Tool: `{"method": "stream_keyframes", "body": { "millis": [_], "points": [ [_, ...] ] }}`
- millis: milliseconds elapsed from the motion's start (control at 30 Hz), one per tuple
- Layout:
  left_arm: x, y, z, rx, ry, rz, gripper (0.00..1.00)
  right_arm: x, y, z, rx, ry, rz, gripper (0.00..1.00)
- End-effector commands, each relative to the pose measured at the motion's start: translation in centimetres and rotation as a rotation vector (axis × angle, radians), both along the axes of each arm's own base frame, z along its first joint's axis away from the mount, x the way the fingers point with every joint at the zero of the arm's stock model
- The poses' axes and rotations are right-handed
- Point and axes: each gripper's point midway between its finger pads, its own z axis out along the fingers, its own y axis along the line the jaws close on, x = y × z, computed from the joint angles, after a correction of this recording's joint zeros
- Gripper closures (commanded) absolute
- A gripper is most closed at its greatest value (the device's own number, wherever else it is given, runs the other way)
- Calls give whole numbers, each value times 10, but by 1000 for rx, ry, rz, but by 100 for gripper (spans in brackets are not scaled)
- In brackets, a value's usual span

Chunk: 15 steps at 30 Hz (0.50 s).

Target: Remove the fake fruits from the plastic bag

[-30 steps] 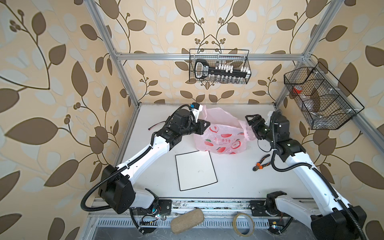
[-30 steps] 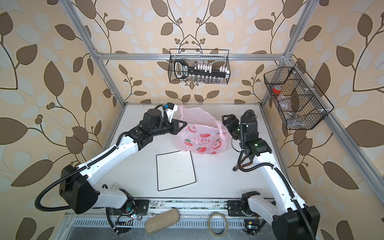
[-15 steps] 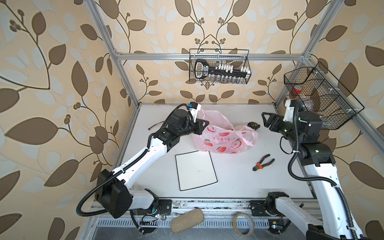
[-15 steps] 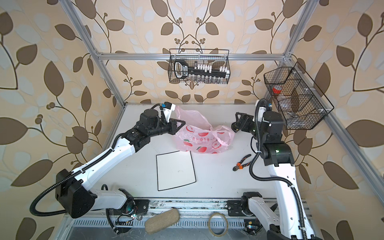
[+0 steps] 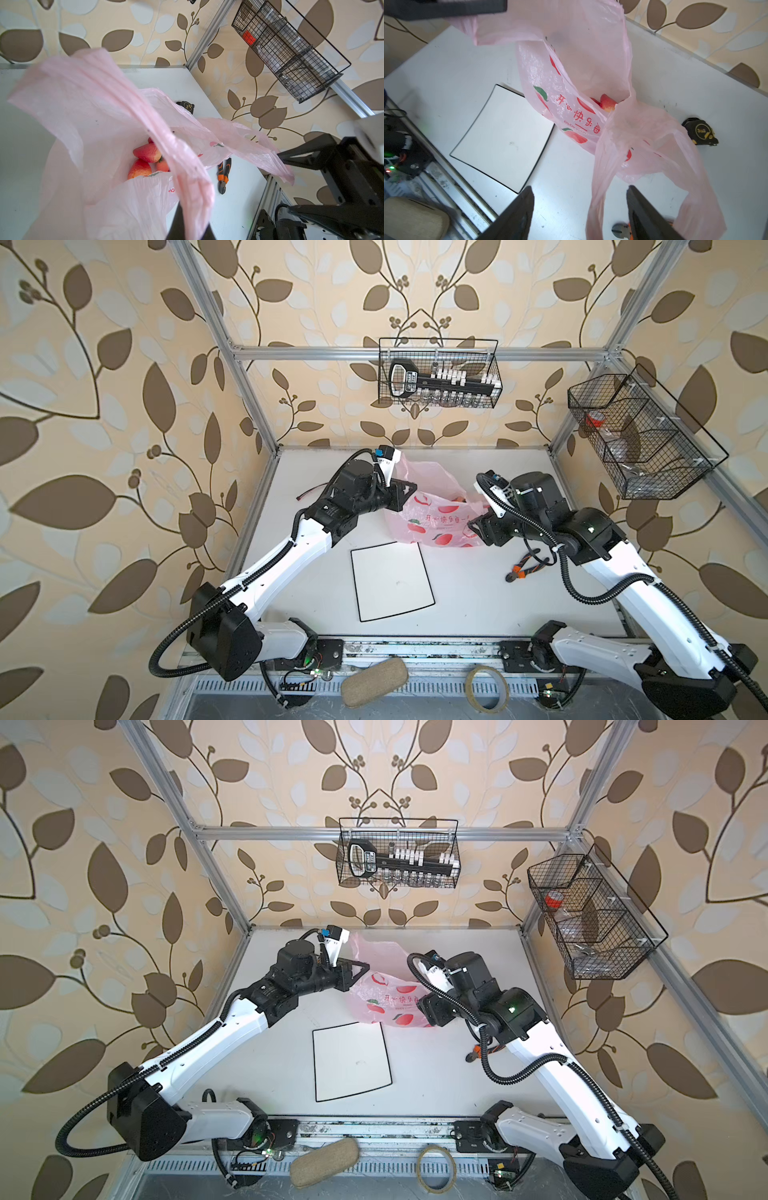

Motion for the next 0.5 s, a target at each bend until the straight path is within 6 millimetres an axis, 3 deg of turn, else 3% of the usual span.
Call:
{"method": "stream_keyframes", "body": {
  "millis": [0,133,300,367,467],
  "points": [
    [-7,3,11,-16,-33,-14,100,9,-23,-13,-153,-15,-98,42],
    [-8,6,12,-8,-24,1,100,27,-30,-11,-194,-74,-169,65],
    [8,21,7,54,20,128,100,55,-15,1,-131,-160,-200,93],
    [18,22,4,87,51,155,100,75,-8,16,-67,-213,-237,100],
    [35,12,14,102,59,138,100,111,-3,51,98,-293,-328,100]
  ]
}}
